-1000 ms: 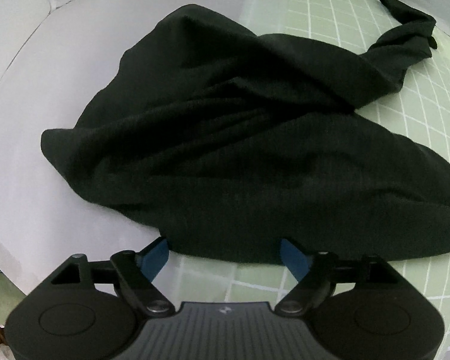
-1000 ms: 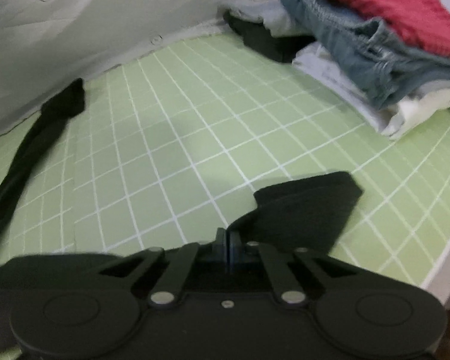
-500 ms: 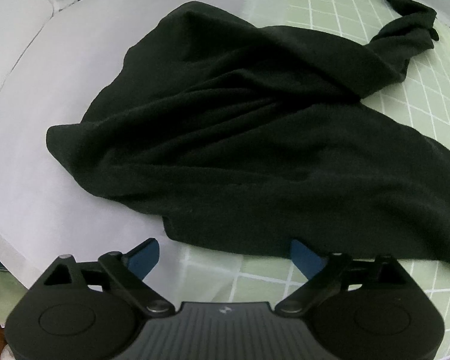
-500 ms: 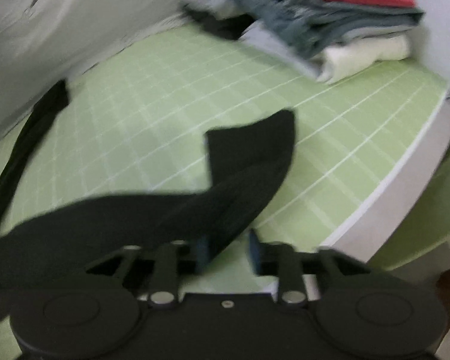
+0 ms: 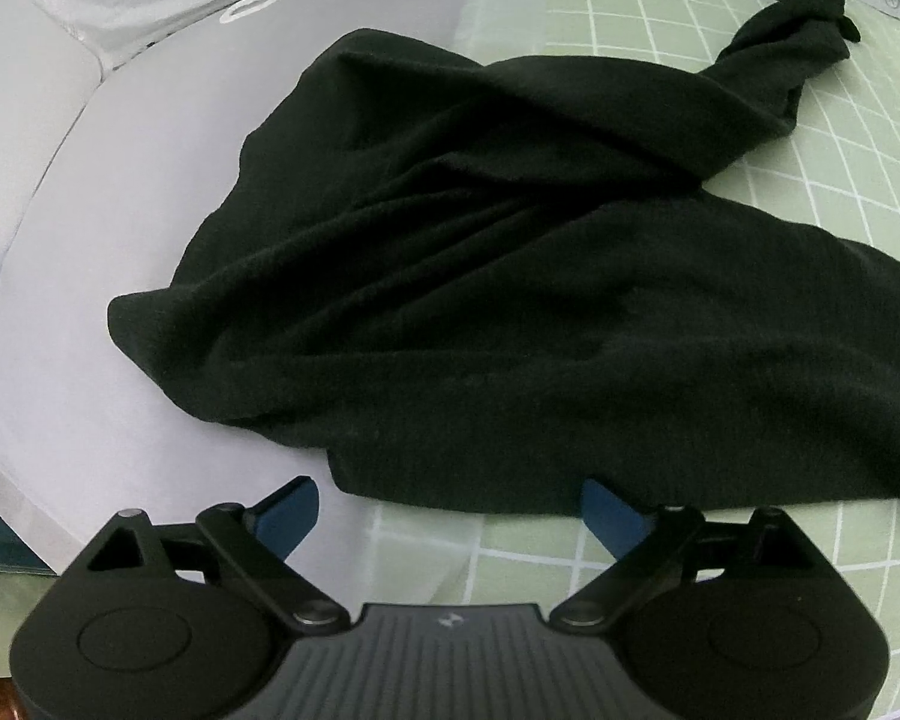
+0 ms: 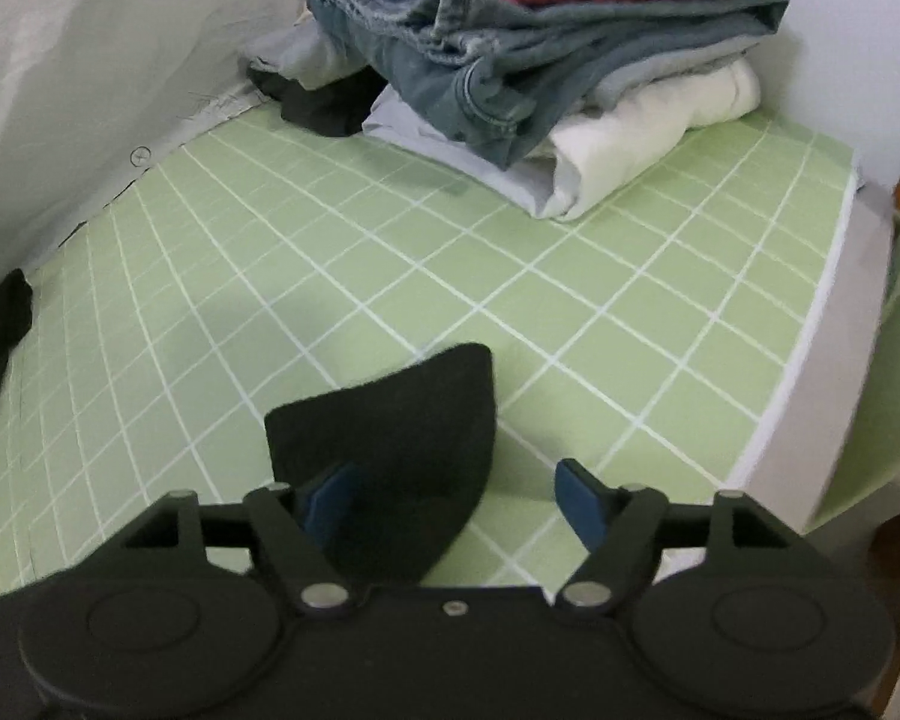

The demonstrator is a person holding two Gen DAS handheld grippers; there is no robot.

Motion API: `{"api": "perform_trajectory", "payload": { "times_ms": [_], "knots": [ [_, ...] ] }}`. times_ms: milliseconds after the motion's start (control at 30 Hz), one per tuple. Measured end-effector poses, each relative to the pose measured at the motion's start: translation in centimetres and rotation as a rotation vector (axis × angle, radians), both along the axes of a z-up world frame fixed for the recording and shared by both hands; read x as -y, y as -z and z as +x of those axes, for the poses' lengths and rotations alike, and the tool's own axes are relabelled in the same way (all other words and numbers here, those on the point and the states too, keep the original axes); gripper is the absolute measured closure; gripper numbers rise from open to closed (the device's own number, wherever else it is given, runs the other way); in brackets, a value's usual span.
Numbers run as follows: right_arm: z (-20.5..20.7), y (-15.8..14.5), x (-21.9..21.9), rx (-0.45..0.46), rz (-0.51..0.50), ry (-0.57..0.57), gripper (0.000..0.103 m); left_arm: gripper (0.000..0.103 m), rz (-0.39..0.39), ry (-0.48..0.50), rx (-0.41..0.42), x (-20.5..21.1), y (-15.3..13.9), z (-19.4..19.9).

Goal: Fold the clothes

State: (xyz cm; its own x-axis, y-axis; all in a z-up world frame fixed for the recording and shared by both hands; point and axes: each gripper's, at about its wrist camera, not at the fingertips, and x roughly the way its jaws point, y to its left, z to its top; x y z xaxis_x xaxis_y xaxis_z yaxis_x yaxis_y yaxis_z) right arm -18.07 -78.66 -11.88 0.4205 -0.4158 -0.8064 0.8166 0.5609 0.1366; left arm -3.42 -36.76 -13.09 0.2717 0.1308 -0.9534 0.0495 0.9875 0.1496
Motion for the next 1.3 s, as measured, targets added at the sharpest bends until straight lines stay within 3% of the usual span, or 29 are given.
{"api": "perform_trajectory", "payload": {
  "times_ms": [33, 100, 133, 167, 300, 433, 633, 733, 833, 867, 967, 1033, 1100, 1167, 1300],
  "knots": [
    [0.3, 0.1, 0.2, 0.003, 0.002, -0.011, 0.043, 0.008, 0.001, -0.004, 0.000, 0.0, 0.0, 0.0],
    [0.9, -0.1, 0.2, 0.010, 0.002, -0.056, 0.074, 0.008, 0.004, -0.013, 0.000, 0.2, -0.1, -0.1],
    [1.2, -0.2, 0.2, 0.015, 0.003, -0.078, 0.081, 0.008, 0.009, -0.015, 0.001, 0.4, -0.1, -0.1],
    [1.5, -0.4, 0.2, 0.023, 0.001, -0.098, 0.098, 0.008, 0.013, -0.017, 0.002, 0.5, -0.1, -0.1],
    [0.9, -3.4, 0.6, 0.144, -0.102, -0.123, 0.101, 0.008, 0.030, -0.025, 0.004, 0.9, -0.2, -0.2],
    [-1.1, -6.1, 1.6, 0.233, -0.190, -0.052, 0.101, 0.008, 0.033, -0.048, 0.006, 1.1, -0.3, -0.4],
    [-2.5, -1.0, 3.8, 0.140, -0.073, 0.010, 0.100, 0.005, 0.064, -0.054, 0.018, 1.7, -0.5, -0.6],
    [-3.4, 0.2, 3.7, 0.129, -0.052, 0.038, 0.100, 0.005, 0.052, -0.075, 0.007, 1.5, -0.6, -0.5],
    [-3.3, 0.6, 3.6, 0.079, -0.062, 0.033, 0.094, 0.005, 0.034, -0.097, 0.000, 1.1, -0.6, -0.4],
    [-3.1, 0.7, 3.6, 0.056, -0.061, 0.027, 0.087, 0.005, 0.026, -0.102, -0.004, 1.0, -0.6, -0.4],
    [-2.7, 0.2, 2.8, -0.002, -0.101, 0.007, 0.039, 0.005, -0.015, -0.119, -0.027, 0.2, -0.5, -0.3],
    [-2.2, -0.6, 1.5, -0.020, -0.137, -0.034, 0.027, 0.005, -0.034, -0.135, -0.031, -0.3, -0.7, -0.7],
    [-1.3, -1.4, 0.0, -0.016, -0.152, -0.096, 0.007, 0.005, -0.045, -0.151, -0.025, -1.0, -1.0, -1.2],
    [-0.2, -2.2, -1.6, -0.006, -0.160, -0.165, 0.001, 0.005, -0.061, -0.167, -0.017, -1.9, -1.4, -1.6],
    [3.3, -2.8, -5.5, 0.020, -0.127, -0.298, 0.000, 0.005, -0.077, -0.197, 0.002, -4.3, -1.8, -2.1]
  ]
}}
